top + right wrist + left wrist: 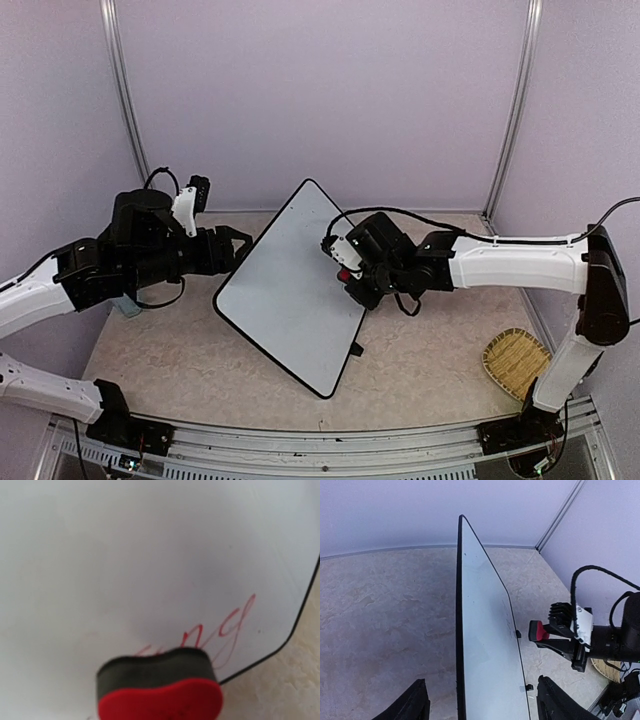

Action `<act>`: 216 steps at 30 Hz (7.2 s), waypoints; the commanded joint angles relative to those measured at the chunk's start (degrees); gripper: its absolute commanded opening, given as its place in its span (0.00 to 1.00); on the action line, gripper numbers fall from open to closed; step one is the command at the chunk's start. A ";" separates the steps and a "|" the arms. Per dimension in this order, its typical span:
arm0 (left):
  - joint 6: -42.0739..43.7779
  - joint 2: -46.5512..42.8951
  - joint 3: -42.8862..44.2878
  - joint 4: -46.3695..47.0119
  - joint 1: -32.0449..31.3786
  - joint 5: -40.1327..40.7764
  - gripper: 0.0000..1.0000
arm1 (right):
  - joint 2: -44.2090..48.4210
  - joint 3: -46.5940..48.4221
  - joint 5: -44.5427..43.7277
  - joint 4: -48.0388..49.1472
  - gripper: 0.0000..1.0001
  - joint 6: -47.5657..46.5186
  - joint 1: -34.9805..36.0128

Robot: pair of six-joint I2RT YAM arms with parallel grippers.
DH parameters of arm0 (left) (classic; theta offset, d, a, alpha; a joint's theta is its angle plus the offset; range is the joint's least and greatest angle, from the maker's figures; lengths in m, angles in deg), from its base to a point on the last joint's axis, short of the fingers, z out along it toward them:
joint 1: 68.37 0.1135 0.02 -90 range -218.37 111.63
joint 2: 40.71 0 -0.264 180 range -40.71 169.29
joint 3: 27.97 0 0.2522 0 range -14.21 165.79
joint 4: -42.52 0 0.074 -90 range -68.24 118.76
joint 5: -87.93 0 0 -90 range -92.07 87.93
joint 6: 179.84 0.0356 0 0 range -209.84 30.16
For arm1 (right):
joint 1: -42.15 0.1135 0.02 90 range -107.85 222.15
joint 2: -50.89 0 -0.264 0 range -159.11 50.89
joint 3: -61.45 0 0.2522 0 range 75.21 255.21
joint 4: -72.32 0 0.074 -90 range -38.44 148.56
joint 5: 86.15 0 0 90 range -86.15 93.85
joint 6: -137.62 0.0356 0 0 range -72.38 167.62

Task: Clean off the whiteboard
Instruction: Erase the whiteboard at the center of the board.

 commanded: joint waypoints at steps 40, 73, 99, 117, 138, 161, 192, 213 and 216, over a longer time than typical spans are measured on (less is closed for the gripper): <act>6.96 25.81 16.81 0.79 15.89 -20.59 0.36 | 4.73 -2.92 -2.57 1.44 0.22 2.17 -0.59; 6.72 28.01 16.48 2.32 16.10 -23.42 0.04 | -5.66 1.74 -1.81 6.61 0.22 -2.42 -4.09; 9.07 29.36 16.55 1.72 16.07 -23.87 0.01 | -6.17 -9.57 2.92 8.23 0.21 1.57 -3.74; 8.85 29.01 15.65 2.19 16.01 -23.61 0.01 | -5.73 -1.87 5.24 7.46 0.21 0.31 -2.66; 9.19 28.30 15.52 1.99 15.62 -23.47 0.00 | -7.78 -6.99 3.37 7.45 0.21 1.28 -2.59; 10.21 28.11 15.07 1.67 15.22 -23.31 0.00 | -7.45 -3.83 6.49 6.25 0.21 1.33 -3.96; 12.34 28.19 14.60 1.35 13.48 -22.86 0.00 | -10.77 -8.93 15.25 5.83 0.21 3.23 -7.60; 12.41 28.13 14.80 0.98 12.94 -21.87 0.00 | -8.82 -1.45 19.27 5.91 0.21 2.20 -7.08; 12.38 28.12 14.56 1.11 12.87 -22.00 0.00 | -9.99 -0.99 18.48 5.32 0.21 2.39 -7.31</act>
